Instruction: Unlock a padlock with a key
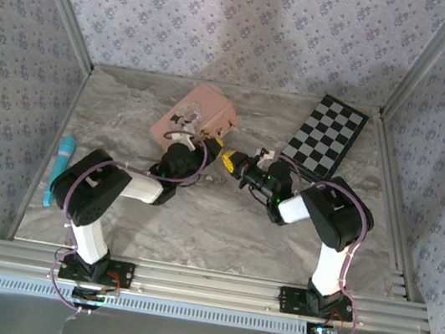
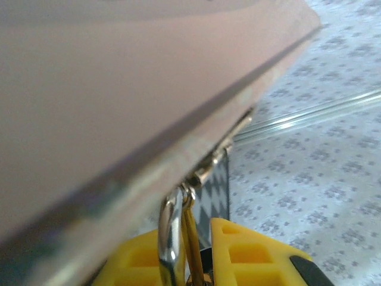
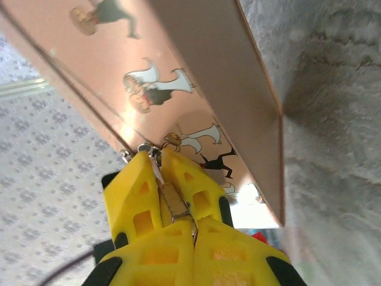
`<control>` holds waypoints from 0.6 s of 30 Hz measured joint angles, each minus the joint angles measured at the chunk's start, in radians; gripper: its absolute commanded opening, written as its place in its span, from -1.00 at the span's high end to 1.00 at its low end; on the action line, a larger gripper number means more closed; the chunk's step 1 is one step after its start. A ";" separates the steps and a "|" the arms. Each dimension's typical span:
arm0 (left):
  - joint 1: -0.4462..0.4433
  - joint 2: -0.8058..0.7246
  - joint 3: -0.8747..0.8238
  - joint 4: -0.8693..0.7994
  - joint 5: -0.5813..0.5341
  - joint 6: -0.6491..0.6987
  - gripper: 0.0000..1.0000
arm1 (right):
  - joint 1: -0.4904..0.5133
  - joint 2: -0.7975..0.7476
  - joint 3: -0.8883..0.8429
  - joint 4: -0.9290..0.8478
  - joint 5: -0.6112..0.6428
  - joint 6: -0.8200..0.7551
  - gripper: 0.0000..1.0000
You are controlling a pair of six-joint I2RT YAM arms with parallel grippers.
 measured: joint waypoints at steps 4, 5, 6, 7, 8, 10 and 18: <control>0.018 0.062 0.021 0.156 0.037 0.048 1.00 | -0.041 0.000 0.058 -0.039 -0.080 0.171 1.00; 0.022 0.070 0.032 0.175 0.040 0.058 1.00 | -0.049 0.000 0.074 -0.045 -0.095 0.200 1.00; 0.025 0.077 0.042 0.188 0.042 0.064 1.00 | -0.054 0.000 0.087 -0.051 -0.103 0.219 1.00; 0.029 0.083 0.053 0.200 0.047 0.072 1.00 | -0.059 0.000 0.101 -0.058 -0.108 0.238 1.00; 0.033 0.088 0.063 0.209 0.050 0.086 1.00 | -0.063 0.000 0.110 -0.062 -0.110 0.252 1.00; 0.037 0.090 0.071 0.222 0.054 0.111 1.00 | -0.066 0.000 0.123 -0.066 -0.112 0.270 1.00; 0.043 0.090 0.071 0.244 0.068 0.166 1.00 | -0.066 0.000 0.132 -0.071 -0.117 0.300 1.00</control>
